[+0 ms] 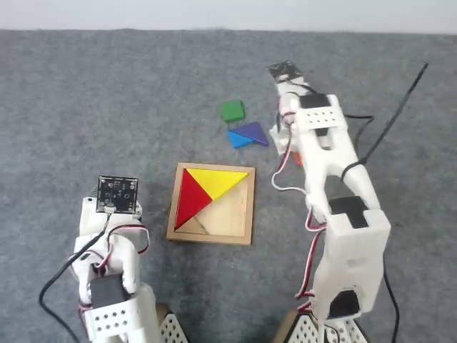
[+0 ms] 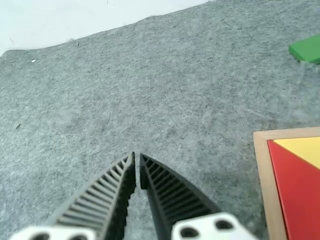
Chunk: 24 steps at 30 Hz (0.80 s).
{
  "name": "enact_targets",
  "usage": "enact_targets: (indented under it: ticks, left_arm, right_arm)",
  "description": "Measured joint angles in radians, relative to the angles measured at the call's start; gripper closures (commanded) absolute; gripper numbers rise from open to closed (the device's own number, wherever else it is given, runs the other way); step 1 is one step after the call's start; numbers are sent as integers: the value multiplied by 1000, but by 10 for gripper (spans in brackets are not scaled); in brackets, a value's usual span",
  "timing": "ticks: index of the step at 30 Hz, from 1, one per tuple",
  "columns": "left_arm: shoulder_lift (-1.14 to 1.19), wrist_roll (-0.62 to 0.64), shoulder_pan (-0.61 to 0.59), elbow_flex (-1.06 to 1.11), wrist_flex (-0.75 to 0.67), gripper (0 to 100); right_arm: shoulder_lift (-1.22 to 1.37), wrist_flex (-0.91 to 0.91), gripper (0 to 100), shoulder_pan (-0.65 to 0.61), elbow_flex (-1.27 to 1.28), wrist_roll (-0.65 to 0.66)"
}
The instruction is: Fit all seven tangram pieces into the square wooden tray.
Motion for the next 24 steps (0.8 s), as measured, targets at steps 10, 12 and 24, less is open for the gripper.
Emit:
enact_targets:
  ticks: [10, 12, 24]
  left_arm:
    - [0, 0, 0, 0, 0, 986]
    - [0, 0, 0, 0, 0, 986]
    - [0, 0, 0, 0, 0, 986]
  right_arm:
    - [198, 23, 790, 46, -175, 6]
    - [239, 60, 790, 49, -235, 6]
    - [339, 238, 828, 44, -402, 6]
